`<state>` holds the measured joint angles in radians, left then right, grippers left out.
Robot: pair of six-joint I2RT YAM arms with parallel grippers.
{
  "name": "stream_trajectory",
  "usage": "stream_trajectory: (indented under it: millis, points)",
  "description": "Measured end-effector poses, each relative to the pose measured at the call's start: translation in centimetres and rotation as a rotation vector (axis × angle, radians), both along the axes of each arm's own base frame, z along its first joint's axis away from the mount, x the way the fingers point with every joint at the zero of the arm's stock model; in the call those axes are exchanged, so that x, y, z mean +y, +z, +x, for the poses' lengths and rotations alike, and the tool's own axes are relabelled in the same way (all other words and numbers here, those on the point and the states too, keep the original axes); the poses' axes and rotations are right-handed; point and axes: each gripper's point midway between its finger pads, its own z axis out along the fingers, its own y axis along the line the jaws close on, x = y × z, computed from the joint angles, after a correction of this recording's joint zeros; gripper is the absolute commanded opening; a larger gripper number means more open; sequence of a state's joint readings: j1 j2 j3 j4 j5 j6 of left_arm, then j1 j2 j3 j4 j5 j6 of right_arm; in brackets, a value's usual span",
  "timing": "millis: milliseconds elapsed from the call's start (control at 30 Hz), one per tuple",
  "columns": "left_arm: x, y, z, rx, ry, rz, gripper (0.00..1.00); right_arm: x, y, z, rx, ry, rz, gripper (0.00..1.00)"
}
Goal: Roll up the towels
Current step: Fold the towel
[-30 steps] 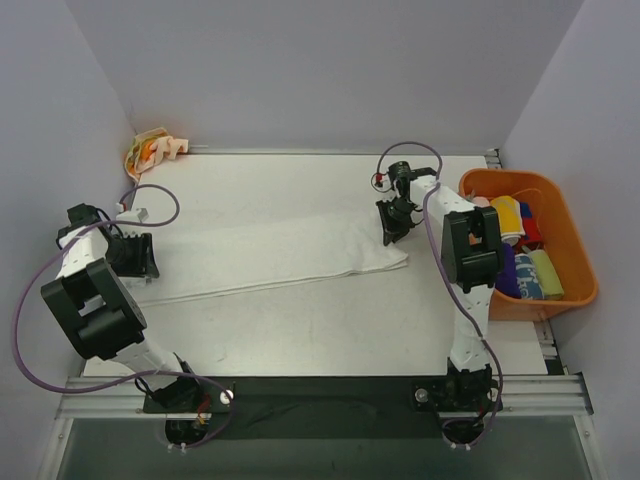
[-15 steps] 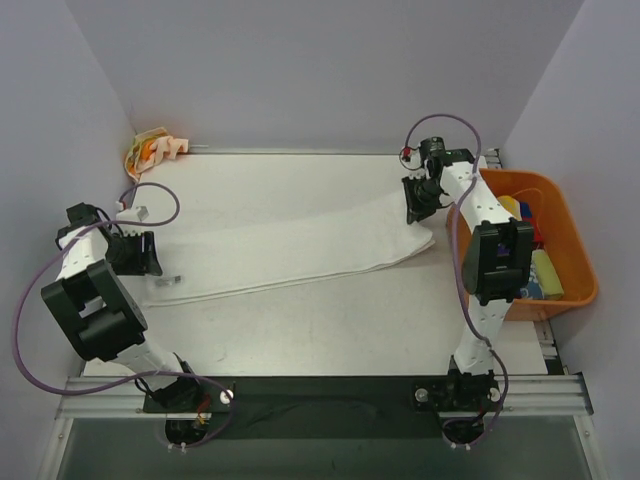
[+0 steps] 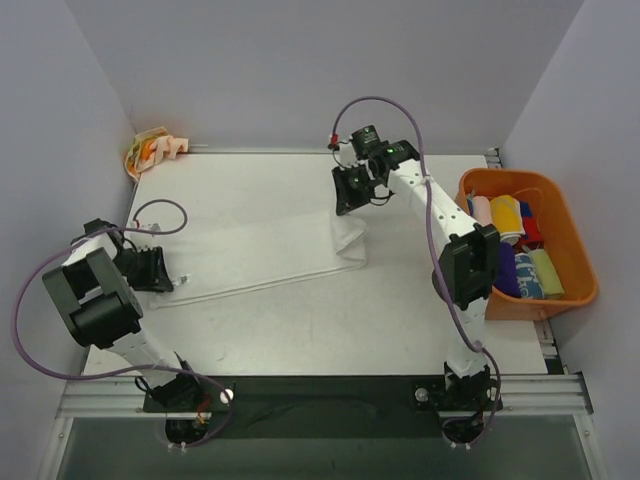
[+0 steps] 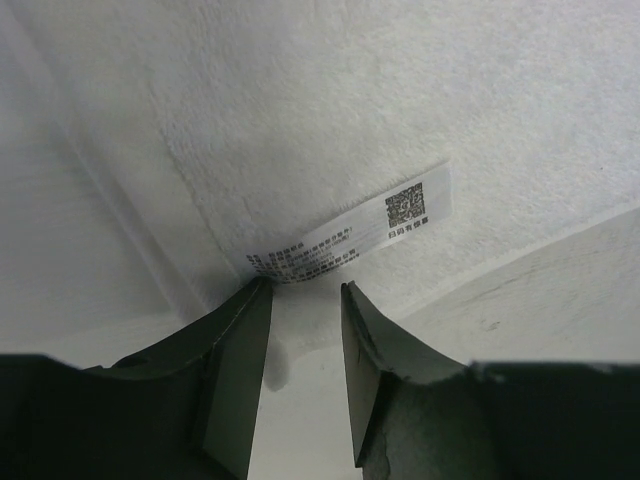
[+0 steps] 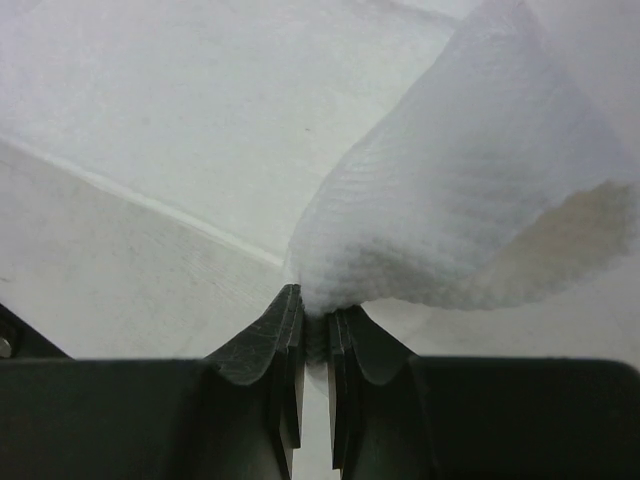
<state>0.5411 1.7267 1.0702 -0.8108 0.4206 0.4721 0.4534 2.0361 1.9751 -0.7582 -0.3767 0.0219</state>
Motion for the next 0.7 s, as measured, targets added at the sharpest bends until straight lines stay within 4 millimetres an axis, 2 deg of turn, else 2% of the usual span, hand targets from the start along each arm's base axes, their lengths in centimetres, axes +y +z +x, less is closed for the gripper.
stream_trajectory:
  millis: [133, 267, 367, 467, 700]
  points:
    - [-0.3, -0.6, -0.2, 0.013, 0.011, -0.012, 0.43, 4.8, -1.8, -0.4, 0.031, 0.063, 0.025, 0.00]
    - [-0.3, -0.6, -0.2, 0.013, 0.016, -0.013, 0.43, 8.3, -4.8, -2.0, 0.083, 0.115, 0.007, 0.00]
    - [-0.3, -0.6, -0.2, 0.013, 0.019, -0.013, 0.44, 9.9, -6.4, -3.1, 0.110, 0.142, -0.008, 0.00]
    - [-0.4, -0.6, -0.2, 0.012, 0.019, -0.014, 0.45, 11.4, -7.2, -3.6, 0.115, 0.155, -0.008, 0.00]
    - [-0.4, -0.6, -0.1, 0.011, 0.019, -0.017, 0.46, 12.5, -7.2, -3.3, 0.114, 0.125, 0.014, 0.00]
